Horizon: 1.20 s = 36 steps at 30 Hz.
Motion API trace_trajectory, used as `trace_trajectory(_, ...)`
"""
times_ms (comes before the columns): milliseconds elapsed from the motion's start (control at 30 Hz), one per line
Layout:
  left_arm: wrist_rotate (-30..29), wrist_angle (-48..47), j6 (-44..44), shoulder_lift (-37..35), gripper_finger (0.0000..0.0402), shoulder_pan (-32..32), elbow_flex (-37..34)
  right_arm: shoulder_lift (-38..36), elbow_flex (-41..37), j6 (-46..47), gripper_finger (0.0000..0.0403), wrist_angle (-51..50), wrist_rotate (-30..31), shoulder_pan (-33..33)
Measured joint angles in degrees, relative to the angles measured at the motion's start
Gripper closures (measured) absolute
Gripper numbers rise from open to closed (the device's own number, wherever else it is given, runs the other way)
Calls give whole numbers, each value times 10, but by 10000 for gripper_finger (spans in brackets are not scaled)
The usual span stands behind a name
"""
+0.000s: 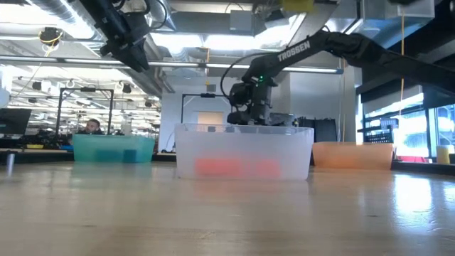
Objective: Sort & place blocks by color
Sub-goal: Put the right yellow game piece into the orange bin
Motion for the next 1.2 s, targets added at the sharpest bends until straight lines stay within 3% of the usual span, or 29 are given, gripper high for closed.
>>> trace_trajectory(567,0,0,0,0,237,0,0,36,1,9,169,25,7,-3)
trace_trajectory(733,0,0,0,0,237,0,0,39,2,-5,200,23,15,-4)
trace_trajectory(900,0,0,0,0,237,0,0,40,2,-21,261,21,16,-6)
trace_trajectory(1200,0,0,0,0,237,0,0,40,13,-66,263,6,18,-7)
